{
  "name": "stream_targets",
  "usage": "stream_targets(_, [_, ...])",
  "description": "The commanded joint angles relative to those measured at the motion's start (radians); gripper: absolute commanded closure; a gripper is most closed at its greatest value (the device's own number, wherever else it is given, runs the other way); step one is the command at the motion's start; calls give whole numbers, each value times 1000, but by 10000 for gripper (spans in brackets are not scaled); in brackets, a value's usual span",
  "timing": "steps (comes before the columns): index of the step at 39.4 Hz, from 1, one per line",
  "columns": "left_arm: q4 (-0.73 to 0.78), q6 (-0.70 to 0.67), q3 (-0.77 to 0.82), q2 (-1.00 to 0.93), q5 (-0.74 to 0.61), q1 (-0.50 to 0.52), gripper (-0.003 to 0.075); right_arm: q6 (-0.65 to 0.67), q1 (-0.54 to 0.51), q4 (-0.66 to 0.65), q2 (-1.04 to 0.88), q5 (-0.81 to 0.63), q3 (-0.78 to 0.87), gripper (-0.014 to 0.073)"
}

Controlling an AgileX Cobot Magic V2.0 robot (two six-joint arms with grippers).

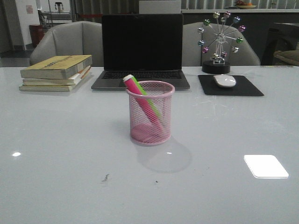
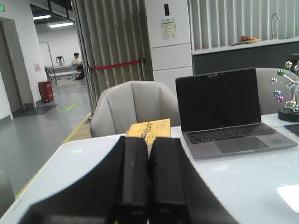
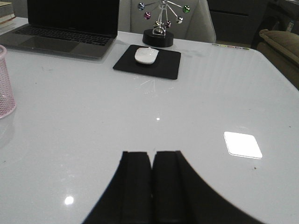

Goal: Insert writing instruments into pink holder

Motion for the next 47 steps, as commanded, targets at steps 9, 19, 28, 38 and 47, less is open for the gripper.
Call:
stream_targets(9, [-94, -2, 84, -22, -105, -2, 629, -9, -1, -8, -19, -84, 1, 544])
stream_targets(19, [-112, -2, 127, -22, -110, -2, 629, -9, -1, -8, -19, -84, 1, 544])
stream_targets(28, [-169, 0, 195, -22, -133, -2, 629, -9, -1, -8, -19, -84, 1, 544])
stream_targets(38, [-178, 53, 198, -22, -119, -2, 629, -9, -1, -8, -19, -84, 1, 544])
stream_targets(47, [-222, 53, 198, -22, -121, -2, 629, -9, -1, -8, -19, -84, 1, 544])
